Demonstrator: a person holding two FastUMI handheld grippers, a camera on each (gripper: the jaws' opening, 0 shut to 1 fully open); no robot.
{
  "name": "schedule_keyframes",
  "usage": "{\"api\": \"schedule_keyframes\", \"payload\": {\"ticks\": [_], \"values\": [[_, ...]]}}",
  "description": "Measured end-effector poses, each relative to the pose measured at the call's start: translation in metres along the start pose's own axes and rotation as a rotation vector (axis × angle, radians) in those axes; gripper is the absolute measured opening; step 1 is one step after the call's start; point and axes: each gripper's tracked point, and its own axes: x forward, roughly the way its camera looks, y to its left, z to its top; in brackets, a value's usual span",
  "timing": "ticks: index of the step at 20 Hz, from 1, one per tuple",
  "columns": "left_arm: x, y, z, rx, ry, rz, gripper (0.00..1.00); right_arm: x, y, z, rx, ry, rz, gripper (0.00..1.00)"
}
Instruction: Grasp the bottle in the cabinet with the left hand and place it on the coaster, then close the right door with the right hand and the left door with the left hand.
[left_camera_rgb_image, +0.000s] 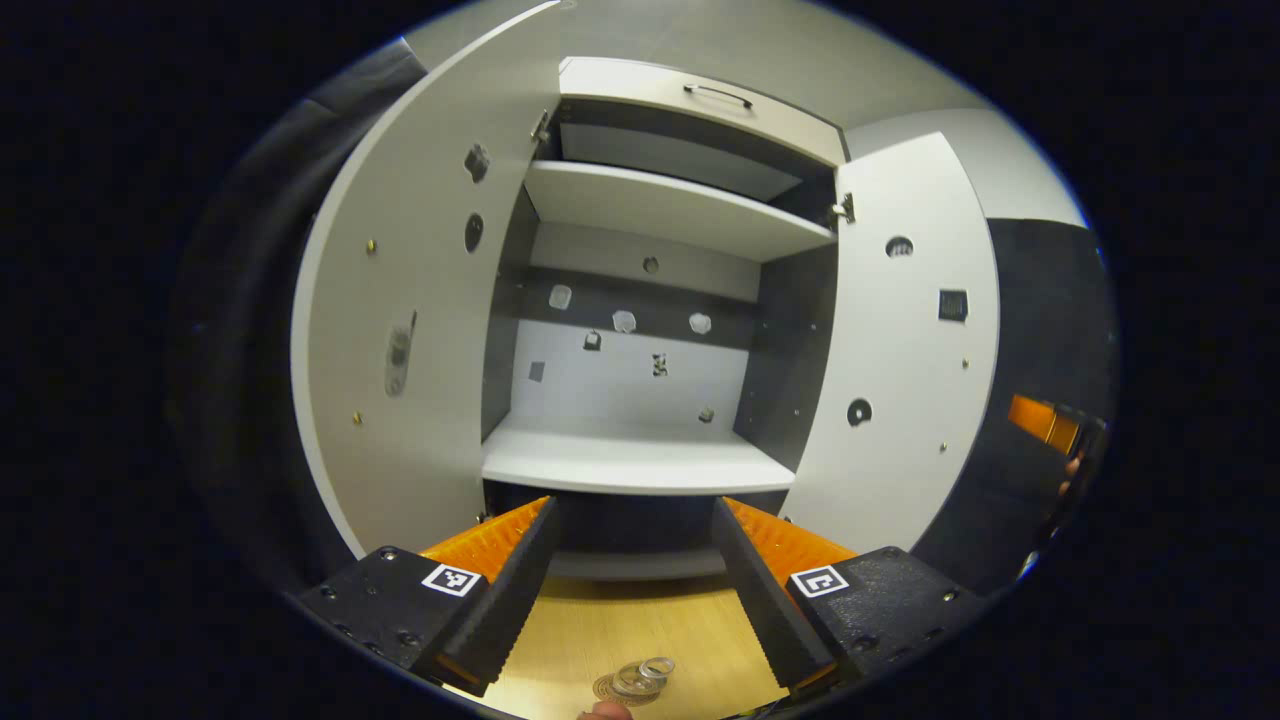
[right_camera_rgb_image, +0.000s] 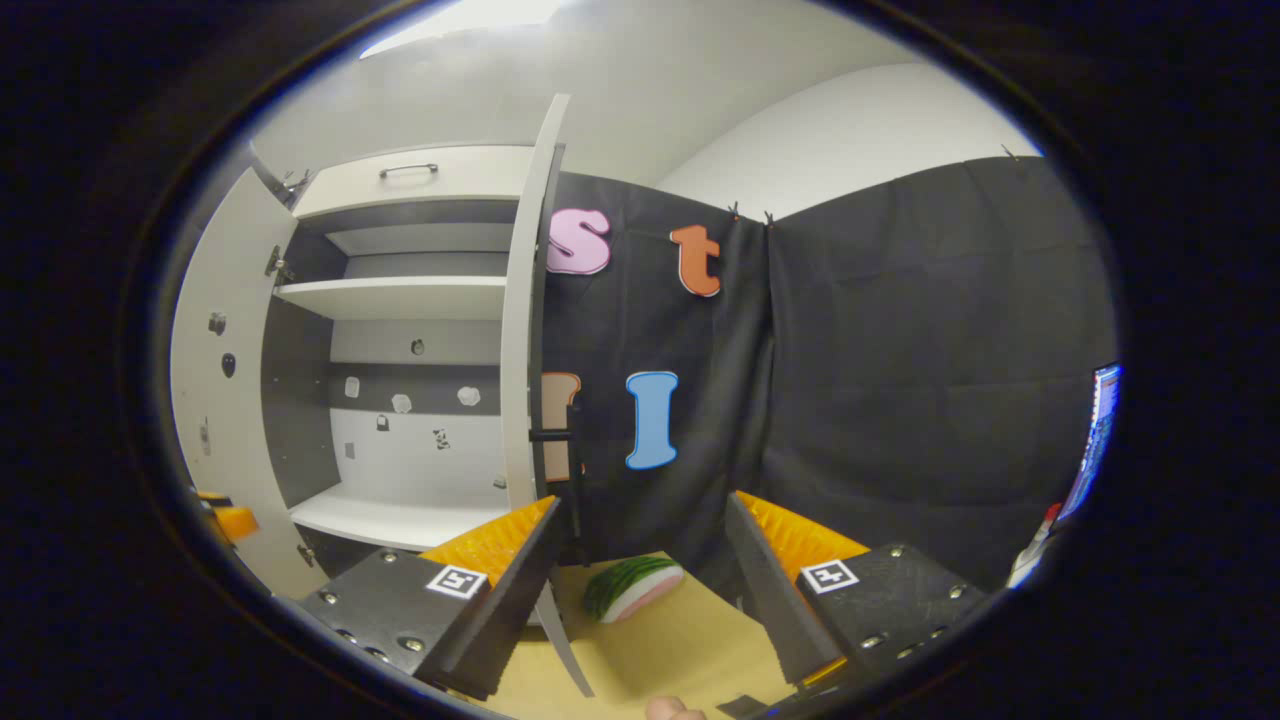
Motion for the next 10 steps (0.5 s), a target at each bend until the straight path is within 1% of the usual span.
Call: {"api": "schedule_keyframes", "payload": {"ticks": [1,2,5,6,7,8,9,10], "values": [[-0.003,0.003,0.012,0.001,-0.009,0.012,0.96,0.005,0.001,0.004,-0.001,-0.011,0.007,0.96],[-0.007,0.005,0.027,0.004,-0.025,0.028,0.96,0.007,0.001,0.006,-0.002,-0.019,0.017,0.98],[-0.019,0.011,0.057,-0.003,-0.056,0.064,0.96,0.021,0.002,0.016,-0.013,-0.039,0.042,0.99],[-0.023,0.013,0.065,-0.006,-0.065,0.072,0.93,0.024,0.004,0.019,-0.013,-0.044,0.054,0.99],[-0.027,0.016,0.074,-0.006,-0.081,0.082,0.93,0.030,0.007,0.021,-0.017,-0.044,0.072,0.99],[-0.029,0.020,0.077,-0.001,-0.090,0.093,0.96,0.034,0.007,0.019,-0.028,-0.038,0.074,0.96],[-0.032,0.022,0.083,0.006,-0.101,0.101,0.96,0.039,0.008,0.017,-0.035,-0.025,0.084,0.96],[-0.035,0.026,0.087,0.014,-0.115,0.109,0.93,0.043,0.013,0.016,-0.032,-0.019,0.104,0.98]]}}
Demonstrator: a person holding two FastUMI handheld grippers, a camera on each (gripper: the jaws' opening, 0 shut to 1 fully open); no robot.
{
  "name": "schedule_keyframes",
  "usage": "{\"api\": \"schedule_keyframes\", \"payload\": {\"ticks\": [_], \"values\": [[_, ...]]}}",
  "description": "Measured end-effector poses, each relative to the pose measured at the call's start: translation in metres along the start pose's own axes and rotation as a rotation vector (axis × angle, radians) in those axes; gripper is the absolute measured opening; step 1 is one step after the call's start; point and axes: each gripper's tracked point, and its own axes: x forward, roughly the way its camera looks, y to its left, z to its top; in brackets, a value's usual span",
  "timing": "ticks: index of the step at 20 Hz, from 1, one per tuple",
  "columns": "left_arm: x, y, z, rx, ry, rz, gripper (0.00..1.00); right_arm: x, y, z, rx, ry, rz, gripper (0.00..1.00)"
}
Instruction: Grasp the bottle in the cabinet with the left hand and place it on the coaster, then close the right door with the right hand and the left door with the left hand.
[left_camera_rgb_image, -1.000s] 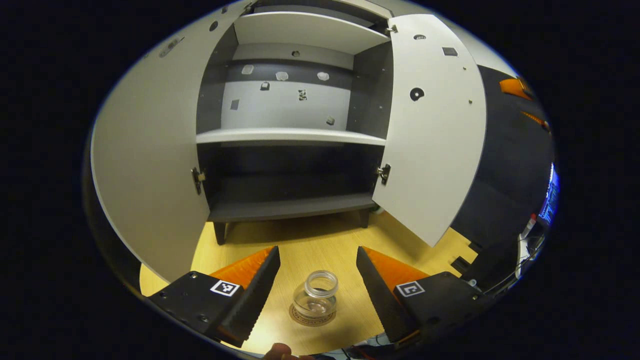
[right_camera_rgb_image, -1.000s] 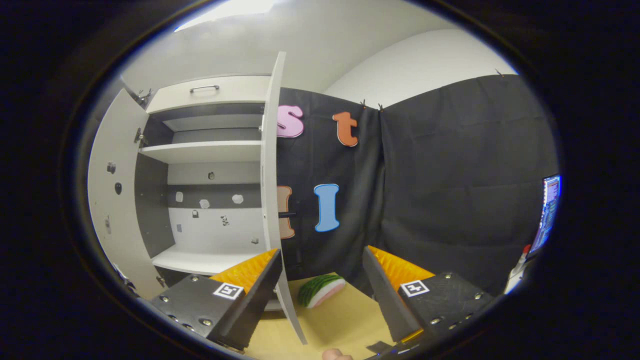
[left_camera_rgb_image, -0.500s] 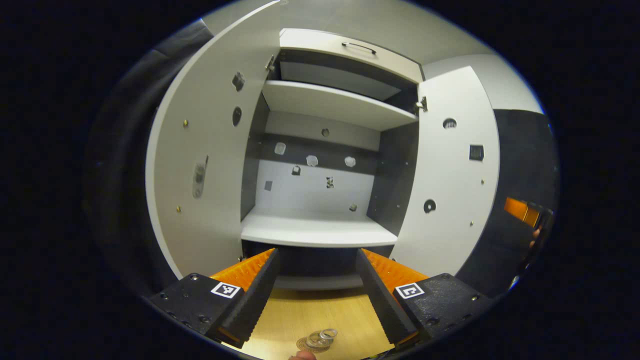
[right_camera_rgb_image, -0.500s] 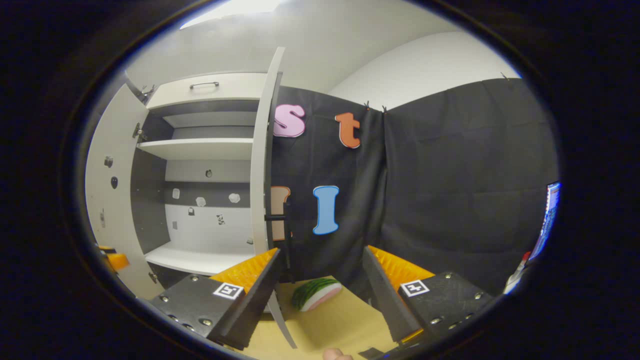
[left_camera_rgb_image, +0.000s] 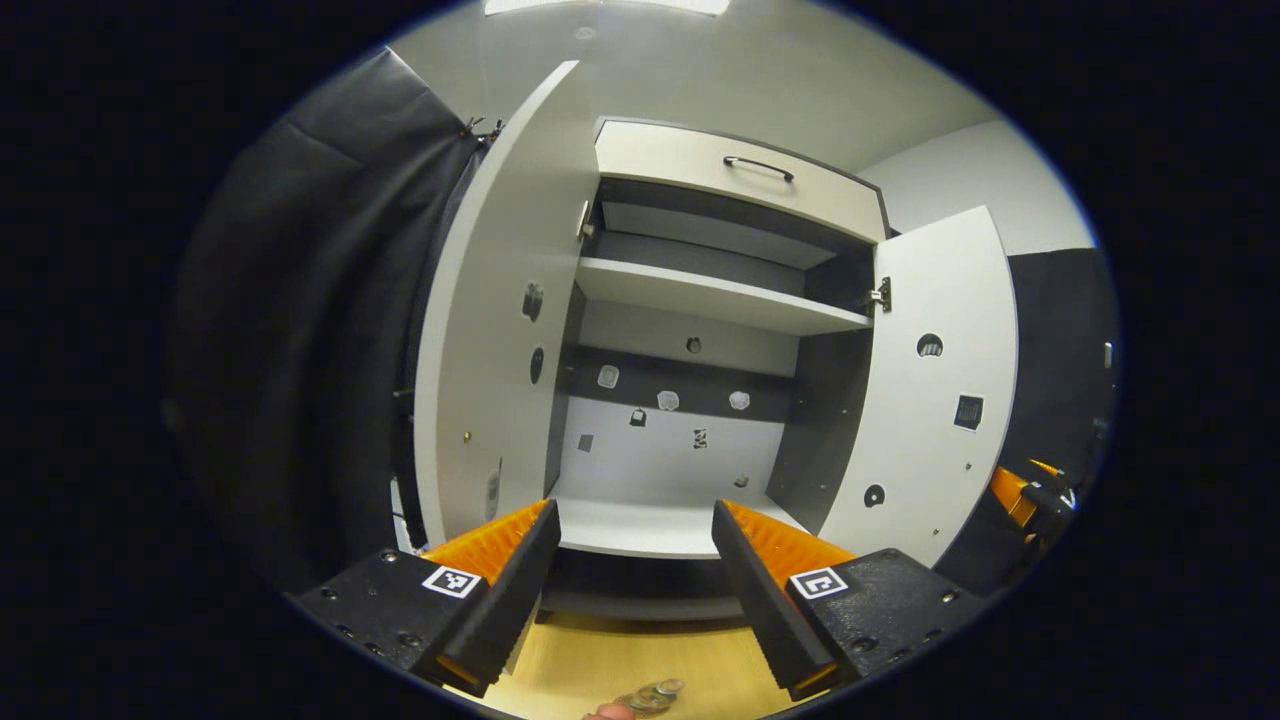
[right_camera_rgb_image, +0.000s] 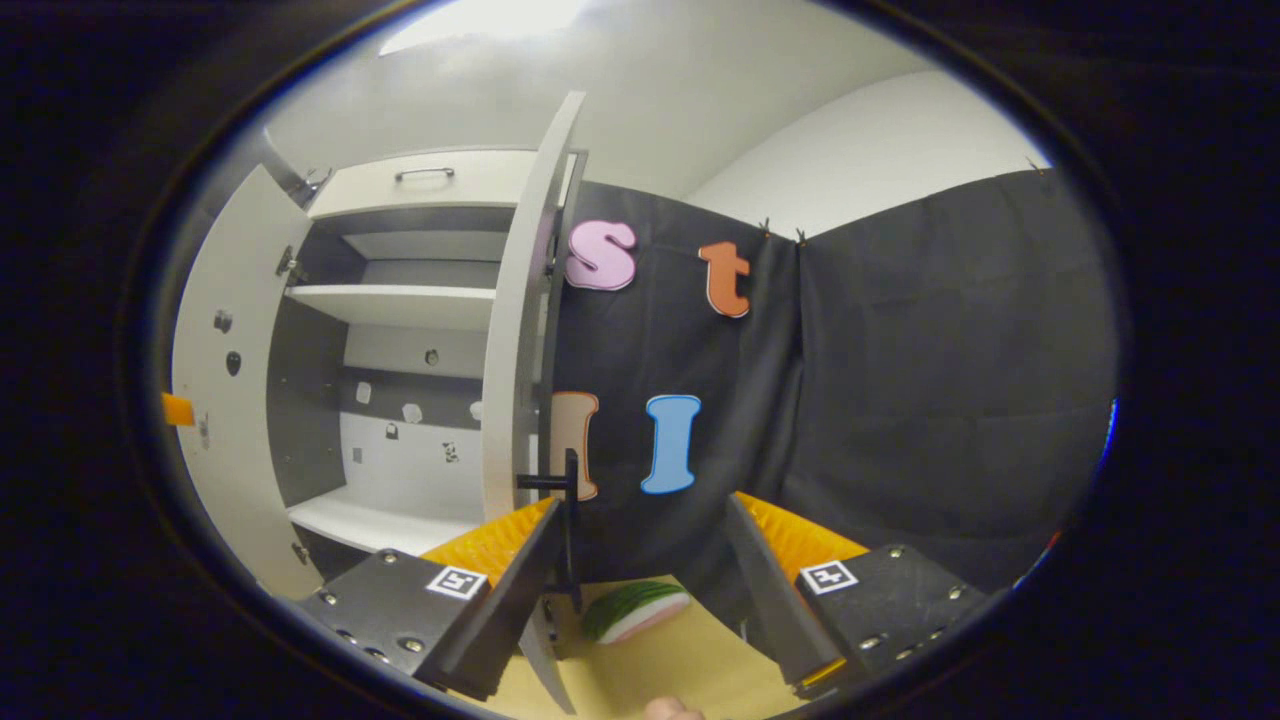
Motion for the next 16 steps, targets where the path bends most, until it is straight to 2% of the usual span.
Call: {"api": "schedule_keyframes", "payload": {"ticks": [2,3,4,5,6,8,10,11,16], "values": [[-0.003,0.009,0.004,0.023,-0.015,0.024,0.93,0.004,0.008,0.000,0.032,0.009,0.038,0.96],[-0.005,0.014,0.005,0.035,-0.018,0.038,0.96,0.005,0.009,-0.001,0.041,0.018,0.049,0.96],[-0.007,0.018,0.005,0.044,-0.019,0.048,0.93,0.006,0.011,-0.003,0.043,0.025,0.067,0.93],[-0.009,0.019,0.006,0.048,-0.019,0.055,0.96,0.008,0.015,-0.001,0.040,0.024,0.088,0.96],[-0.009,0.019,0.006,0.048,-0.018,0.054,0.96,0.008,0.018,-0.001,0.032,0.026,0.108,0.93],[-0.010,0.020,0.009,0.048,-0.019,0.053,0.96,0.007,0.029,0.001,0.018,0.019,0.144,0.96],[-0.010,0.021,0.012,0.051,-0.028,0.061,1.00,0.006,0.045,0.000,0.027,0.020,0.199,0.93],[-0.011,0.021,0.013,0.052,-0.028,0.063,0.96,0.006,0.055,0.000,0.042,0.024,0.232,0.96],[-0.021,0.028,0.018,0.070,-0.047,0.085,0.96,0.011,0.096,0.000,0.071,0.037,0.369,0.96]]}}
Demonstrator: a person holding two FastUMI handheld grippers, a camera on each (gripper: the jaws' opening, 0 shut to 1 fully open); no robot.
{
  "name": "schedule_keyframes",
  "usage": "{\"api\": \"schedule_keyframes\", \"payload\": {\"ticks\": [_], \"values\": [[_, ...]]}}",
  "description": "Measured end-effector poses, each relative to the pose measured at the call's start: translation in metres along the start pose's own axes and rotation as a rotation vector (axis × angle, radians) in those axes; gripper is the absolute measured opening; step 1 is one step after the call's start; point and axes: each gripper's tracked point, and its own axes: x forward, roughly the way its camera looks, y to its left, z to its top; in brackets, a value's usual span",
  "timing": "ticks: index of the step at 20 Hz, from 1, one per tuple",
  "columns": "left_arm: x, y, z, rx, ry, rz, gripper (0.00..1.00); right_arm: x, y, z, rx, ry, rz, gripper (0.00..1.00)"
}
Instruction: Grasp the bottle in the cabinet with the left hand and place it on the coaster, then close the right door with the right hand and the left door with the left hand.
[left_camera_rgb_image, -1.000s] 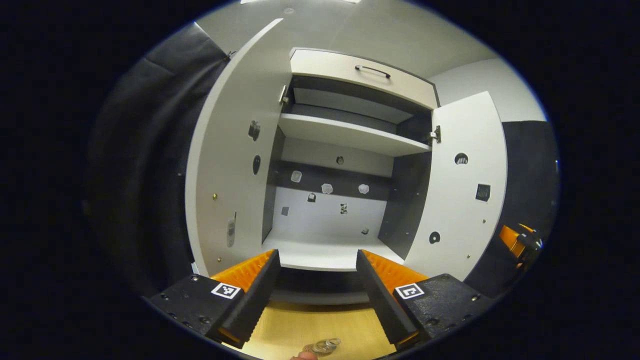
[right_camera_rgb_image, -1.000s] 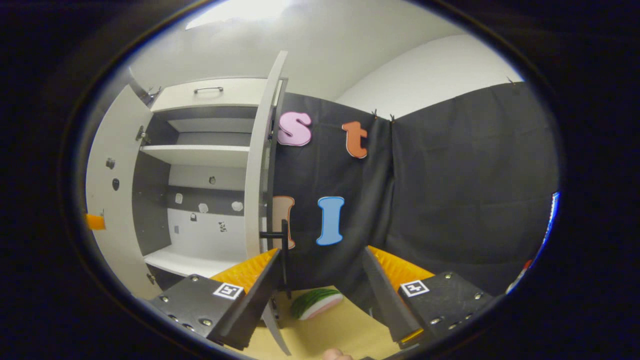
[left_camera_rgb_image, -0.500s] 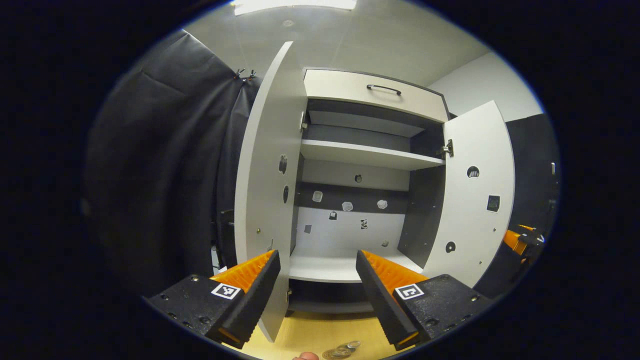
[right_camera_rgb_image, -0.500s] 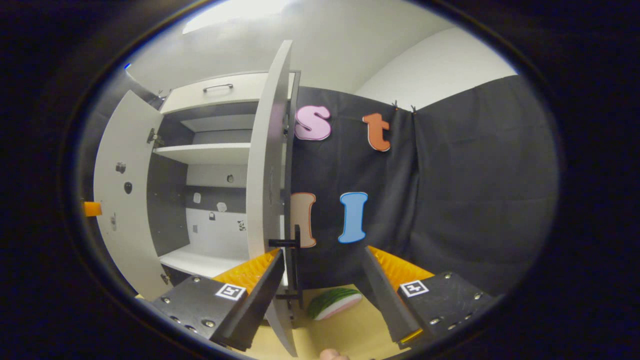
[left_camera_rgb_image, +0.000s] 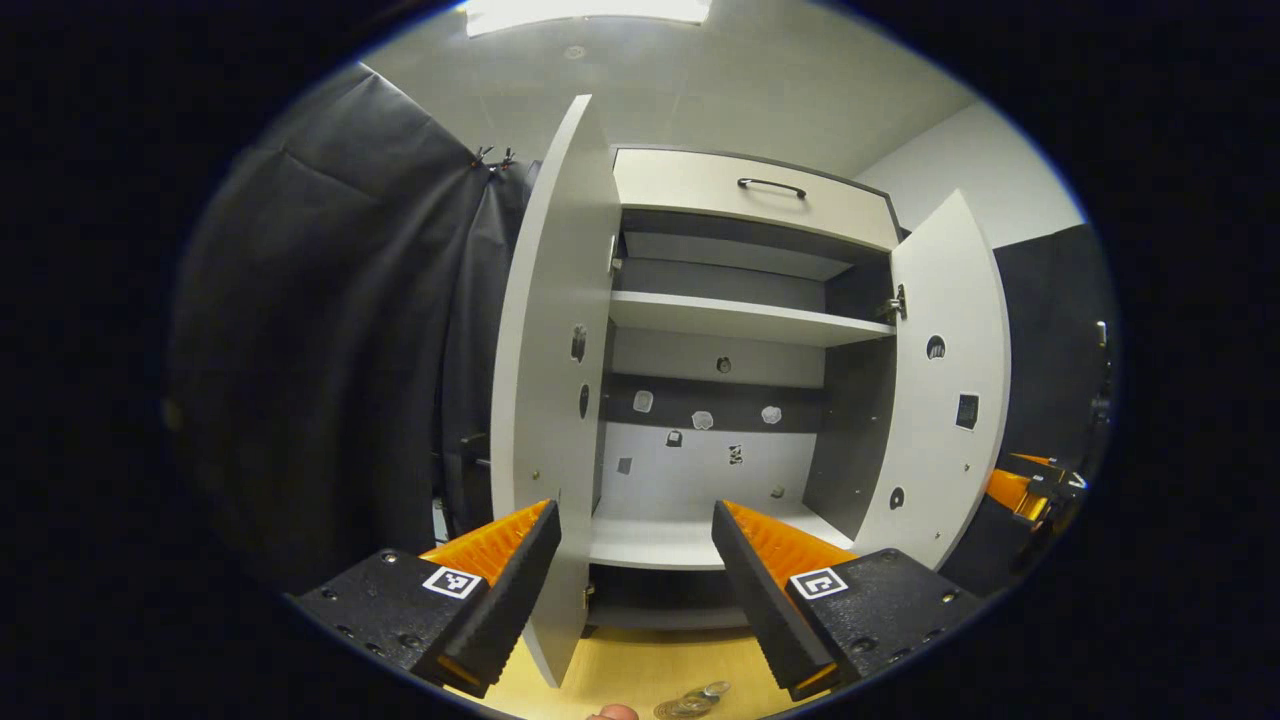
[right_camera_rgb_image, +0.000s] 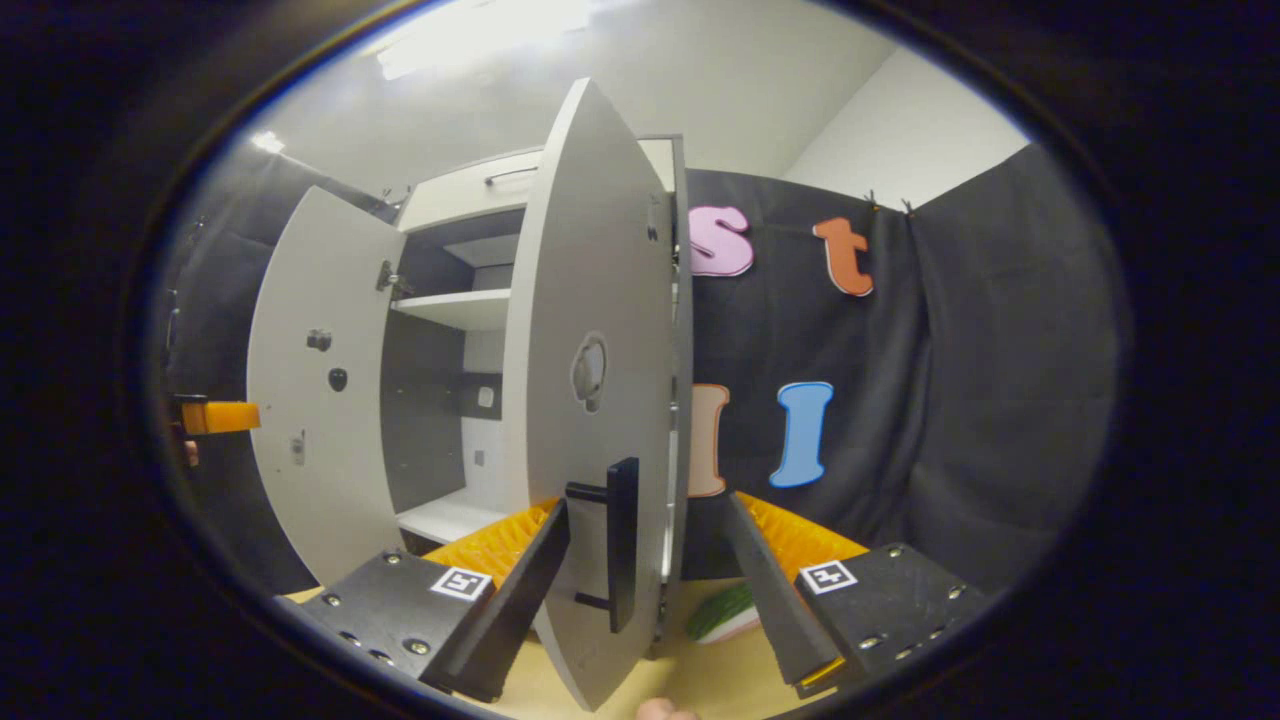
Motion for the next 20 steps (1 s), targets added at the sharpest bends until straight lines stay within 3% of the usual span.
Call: {"api": "schedule_keyframes", "payload": {"ticks": [1,4,9,10,16,17,18,20], "values": [[-0.003,0.002,0.002,0.002,-0.006,0.008,0.96,0.002,0.004,0.000,0.006,0.002,0.015,0.93],[-0.008,0.010,0.001,-0.005,-0.011,0.032,0.93,0.008,0.021,-0.004,0.018,0.012,0.058,0.96],[-0.021,0.024,0.002,-0.020,-0.015,0.076,0.96,0.025,0.036,-0.007,0.021,0.023,0.116,0.93],[-0.024,0.028,0.002,-0.017,-0.014,0.090,0.96,0.029,0.039,-0.008,0.023,0.025,0.124,1.00],[-0.044,0.050,0.006,-0.018,-0.017,0.170,0.99,0.045,0.055,-0.009,0.025,0.036,0.197,0.96],[-0.044,0.052,0.005,-0.018,-0.017,0.182,0.96,0.049,0.058,-0.009,0.028,0.039,0.207,0.96],[-0.048,0.054,0.005,-0.018,-0.017,0.194,0.98,0.051,0.061,-0.009,0.034,0.040,0.213,1.00],[-0.054,0.059,0.005,-0.015,-0.013,0.216,1.00,0.061,0.069,-0.015,0.056,0.062,0.230,0.97]]}}
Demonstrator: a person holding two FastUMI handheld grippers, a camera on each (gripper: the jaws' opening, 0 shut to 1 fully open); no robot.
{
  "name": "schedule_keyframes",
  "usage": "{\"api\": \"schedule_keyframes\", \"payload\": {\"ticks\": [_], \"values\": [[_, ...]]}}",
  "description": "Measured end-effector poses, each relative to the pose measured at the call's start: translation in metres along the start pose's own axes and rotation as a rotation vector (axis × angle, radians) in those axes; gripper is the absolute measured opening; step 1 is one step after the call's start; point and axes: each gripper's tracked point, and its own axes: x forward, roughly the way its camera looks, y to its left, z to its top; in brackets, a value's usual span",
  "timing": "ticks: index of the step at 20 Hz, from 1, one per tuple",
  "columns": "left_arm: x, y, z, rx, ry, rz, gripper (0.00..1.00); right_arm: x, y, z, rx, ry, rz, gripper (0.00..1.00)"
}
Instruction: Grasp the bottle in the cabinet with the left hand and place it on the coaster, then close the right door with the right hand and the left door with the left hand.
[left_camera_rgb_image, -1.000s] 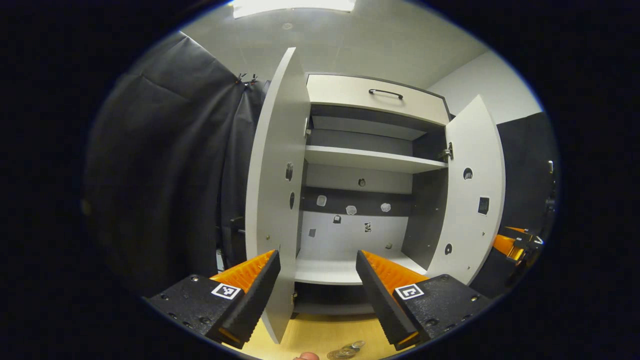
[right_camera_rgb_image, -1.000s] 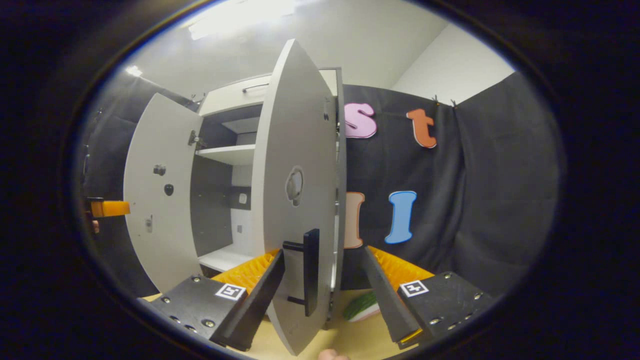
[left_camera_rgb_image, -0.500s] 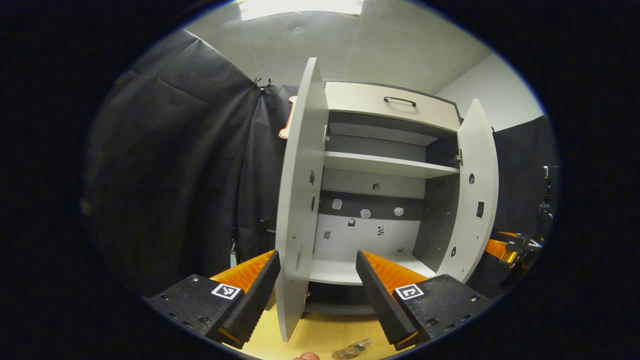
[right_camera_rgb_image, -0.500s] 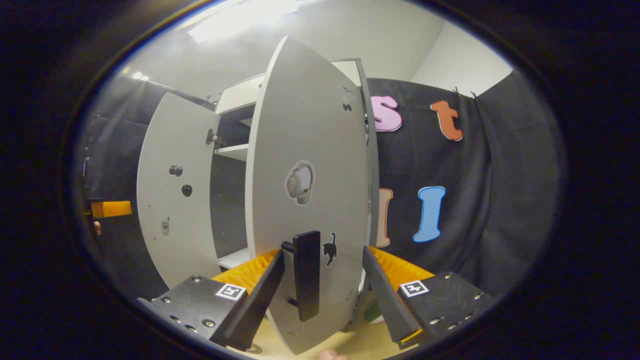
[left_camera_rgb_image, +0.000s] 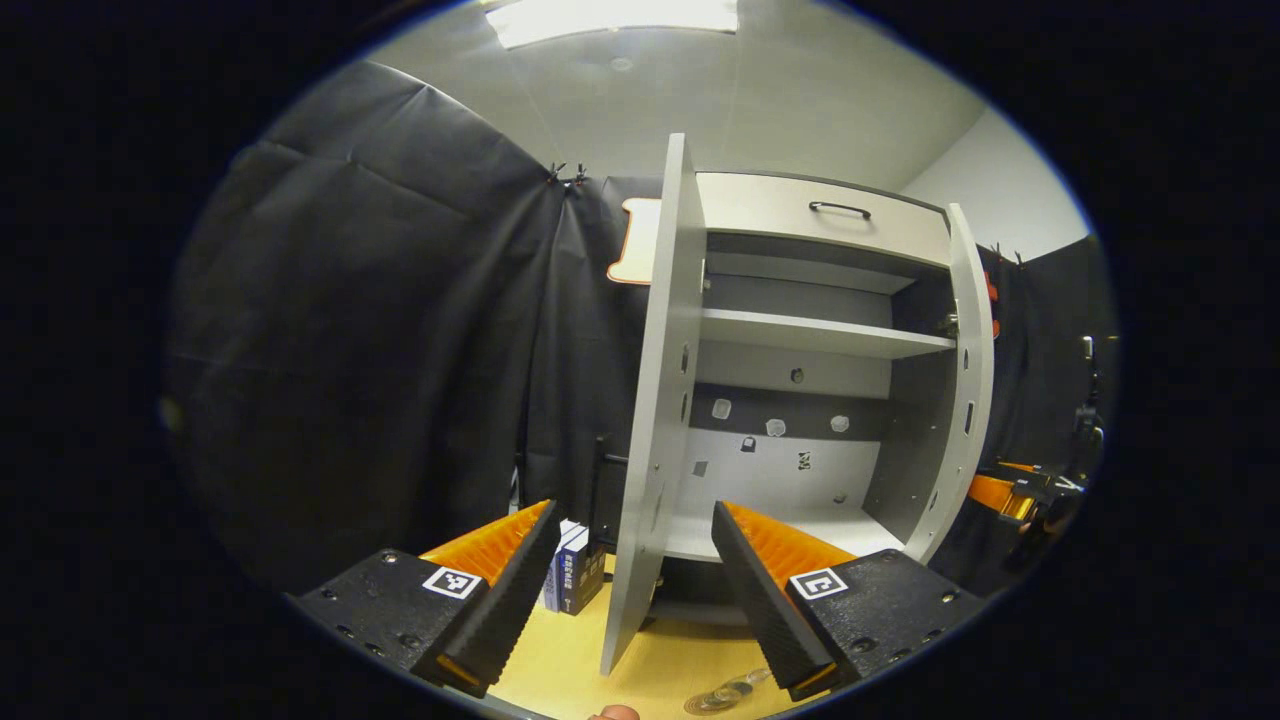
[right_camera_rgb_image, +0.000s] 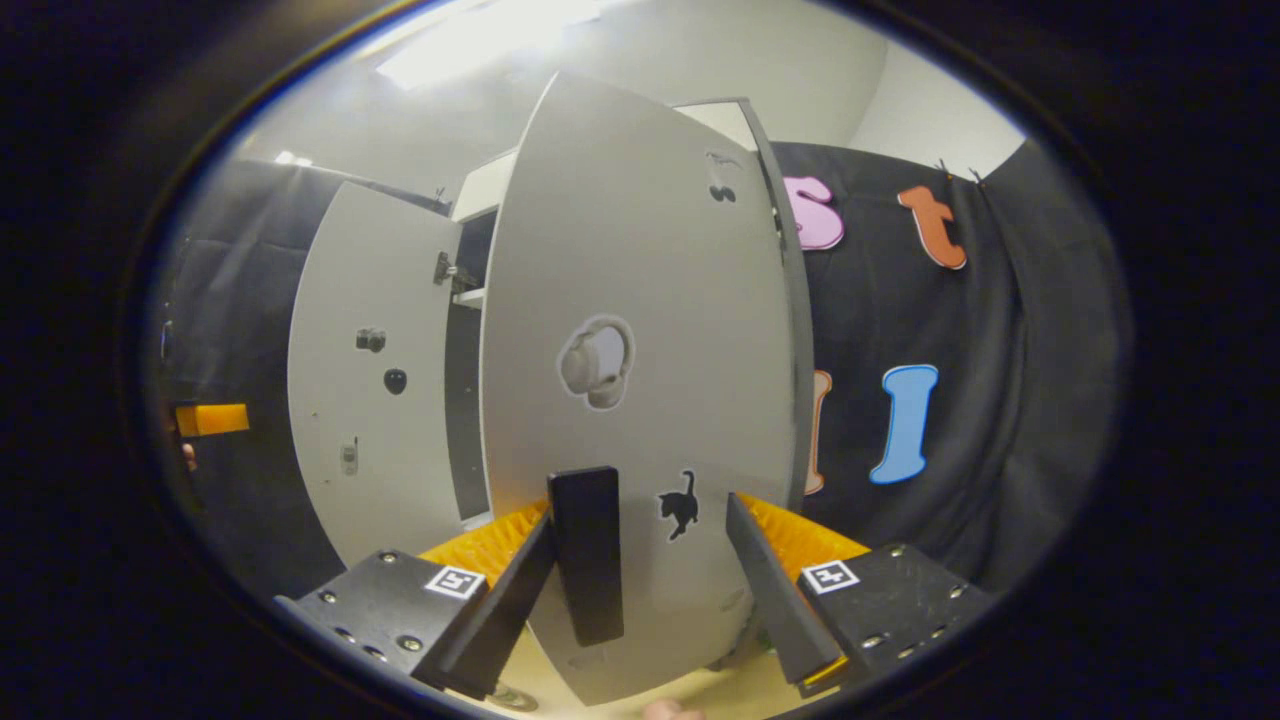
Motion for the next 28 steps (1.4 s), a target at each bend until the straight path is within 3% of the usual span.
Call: {"api": "schedule_keyframes", "payload": {"ticks": [4,5,13,16,18,28], "values": [[-0.013,0.019,0.003,0.012,-0.007,0.061,0.92,0.023,0.019,-0.003,0.033,0.005,0.014,1.00],[-0.017,0.026,0.004,0.015,-0.008,0.078,0.96,0.029,0.023,-0.002,0.021,0.004,0.010,1.00],[-0.030,0.062,-0.001,0.012,0.001,0.187,0.92,0.068,0.044,-0.008,0.033,0.025,-0.044,1.00],[-0.032,0.067,-0.003,0.010,0.008,0.220,0.96,0.080,0.048,-0.010,0.037,0.024,-0.064,1.00],[-0.035,0.081,-0.004,0.012,0.007,0.236,0.92,0.088,0.050,-0.010,0.041,0.016,-0.071,1.00],[-0.039,0.103,-0.014,0.017,0.029,0.303,0.93,0.117,0.055,-0.014,0.071,0.008,-0.111,1.00]]}}
